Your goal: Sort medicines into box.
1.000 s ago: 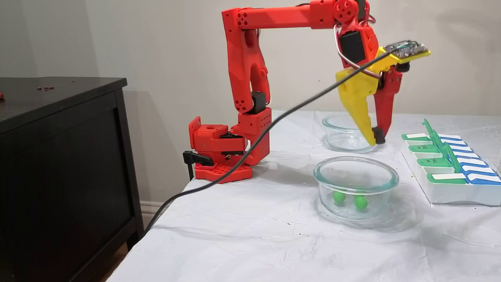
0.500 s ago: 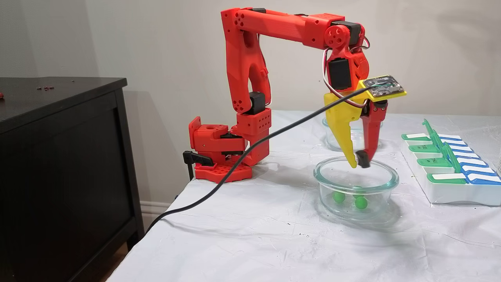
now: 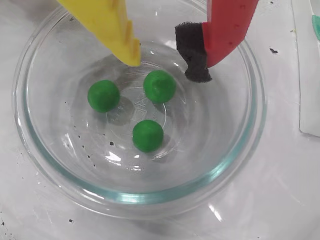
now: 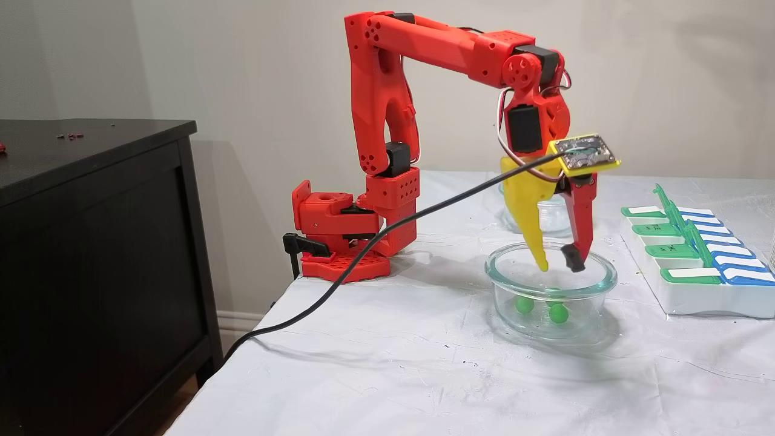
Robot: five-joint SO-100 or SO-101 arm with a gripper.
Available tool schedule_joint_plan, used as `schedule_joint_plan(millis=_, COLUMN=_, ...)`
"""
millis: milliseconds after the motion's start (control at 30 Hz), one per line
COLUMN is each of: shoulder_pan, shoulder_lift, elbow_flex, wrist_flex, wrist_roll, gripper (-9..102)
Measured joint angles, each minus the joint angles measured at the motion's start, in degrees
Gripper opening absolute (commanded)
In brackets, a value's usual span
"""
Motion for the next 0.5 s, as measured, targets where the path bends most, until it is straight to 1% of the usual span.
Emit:
schedule_joint_plan(millis=200, shoulder_pan=0.09, shoulder_lift=-0.26, elbow_flex=2.02, wrist_flex=-1.67, wrist_roll=-1.32, gripper=21)
schedule_joint_plan(millis=500, shoulder_pan=0.09, shoulder_lift=-2.99, elbow_flex=2.11, wrist_flex=-4.66, wrist_roll=-0.44, gripper=21)
